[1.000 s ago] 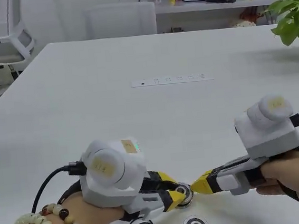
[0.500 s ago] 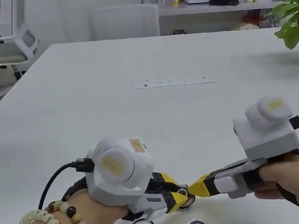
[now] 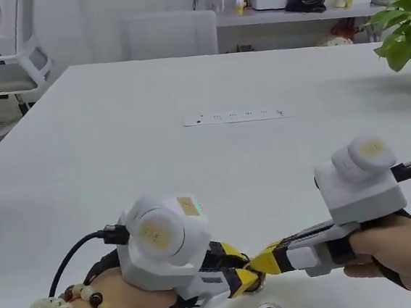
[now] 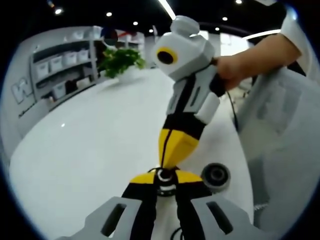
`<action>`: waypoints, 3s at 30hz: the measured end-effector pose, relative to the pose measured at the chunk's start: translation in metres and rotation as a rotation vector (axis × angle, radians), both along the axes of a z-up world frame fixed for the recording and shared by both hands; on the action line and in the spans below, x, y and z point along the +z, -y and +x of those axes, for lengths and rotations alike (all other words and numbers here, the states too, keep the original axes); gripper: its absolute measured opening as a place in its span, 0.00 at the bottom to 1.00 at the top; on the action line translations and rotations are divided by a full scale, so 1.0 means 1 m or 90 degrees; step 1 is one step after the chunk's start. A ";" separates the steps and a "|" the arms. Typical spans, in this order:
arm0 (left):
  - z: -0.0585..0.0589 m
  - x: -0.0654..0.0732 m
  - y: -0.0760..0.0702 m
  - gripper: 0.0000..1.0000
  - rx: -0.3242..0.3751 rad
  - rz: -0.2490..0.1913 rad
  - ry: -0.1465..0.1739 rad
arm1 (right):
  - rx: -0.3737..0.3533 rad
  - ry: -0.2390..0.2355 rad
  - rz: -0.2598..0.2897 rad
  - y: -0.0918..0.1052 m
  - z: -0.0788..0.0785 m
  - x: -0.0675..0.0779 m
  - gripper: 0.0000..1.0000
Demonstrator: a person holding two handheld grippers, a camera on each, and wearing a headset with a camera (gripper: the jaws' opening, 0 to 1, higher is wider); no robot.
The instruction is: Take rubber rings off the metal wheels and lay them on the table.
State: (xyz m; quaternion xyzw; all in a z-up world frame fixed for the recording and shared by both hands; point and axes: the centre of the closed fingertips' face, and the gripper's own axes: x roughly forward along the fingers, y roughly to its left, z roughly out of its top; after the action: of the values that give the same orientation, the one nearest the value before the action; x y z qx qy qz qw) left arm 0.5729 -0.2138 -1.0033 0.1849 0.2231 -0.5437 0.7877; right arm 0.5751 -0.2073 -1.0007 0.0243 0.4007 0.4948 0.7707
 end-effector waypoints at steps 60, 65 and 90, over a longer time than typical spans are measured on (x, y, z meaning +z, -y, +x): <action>-0.050 0.119 -0.153 0.71 0.112 -0.036 0.066 | -0.042 0.062 0.026 0.065 -0.022 0.076 0.00; -0.056 0.113 -0.170 0.72 0.153 -0.044 0.059 | -0.043 0.067 0.028 0.070 -0.028 0.084 0.00; -0.089 0.073 -0.186 0.73 0.233 -0.070 0.004 | 0.089 0.117 0.011 0.031 -0.064 0.128 0.00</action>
State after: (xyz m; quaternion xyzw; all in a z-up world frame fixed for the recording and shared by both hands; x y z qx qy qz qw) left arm 0.4839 -0.0280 -0.9301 0.0993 0.2205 -0.4022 0.8830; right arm 0.5107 -0.2378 -0.8731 -0.0427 0.3246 0.5508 0.7677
